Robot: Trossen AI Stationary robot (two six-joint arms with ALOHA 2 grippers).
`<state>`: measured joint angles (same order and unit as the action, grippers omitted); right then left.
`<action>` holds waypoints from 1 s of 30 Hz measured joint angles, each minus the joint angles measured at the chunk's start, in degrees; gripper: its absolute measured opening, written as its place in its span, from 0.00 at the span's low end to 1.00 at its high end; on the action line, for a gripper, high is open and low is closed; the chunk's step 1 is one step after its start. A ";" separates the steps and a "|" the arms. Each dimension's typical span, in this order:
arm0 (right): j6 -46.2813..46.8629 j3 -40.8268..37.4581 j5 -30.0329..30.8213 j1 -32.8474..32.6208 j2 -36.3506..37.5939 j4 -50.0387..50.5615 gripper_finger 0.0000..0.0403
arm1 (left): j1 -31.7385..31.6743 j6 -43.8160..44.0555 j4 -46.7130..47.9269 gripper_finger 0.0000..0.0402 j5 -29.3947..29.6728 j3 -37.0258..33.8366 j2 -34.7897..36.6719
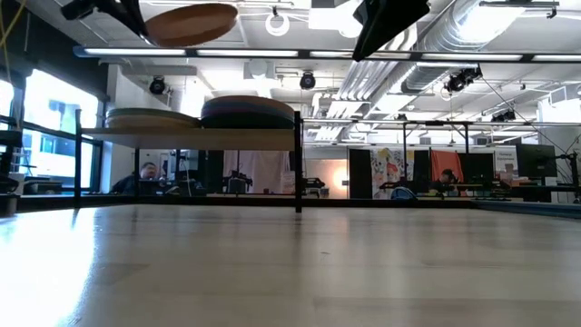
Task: Place and stack plates onto a shelf
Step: Stack the brown plate on top of the light blue plate on the shelf
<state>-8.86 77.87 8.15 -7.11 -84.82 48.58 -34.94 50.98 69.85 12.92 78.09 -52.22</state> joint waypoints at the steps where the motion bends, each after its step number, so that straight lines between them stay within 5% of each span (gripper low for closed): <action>1: 0.00 0.00 0.00 0.00 0.00 0.00 0.26 | -1.34 -1.02 -0.01 0.00 0.41 0.69 -0.39; 30: 0.02 0.00 0.00 -0.02 0.00 -0.20 0.26 | -20.19 -6.28 4.10 0.00 -1.54 2.41 -12.74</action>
<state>-8.85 77.87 8.14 -7.14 -84.82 48.38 -55.13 44.71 73.96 11.38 80.50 -64.96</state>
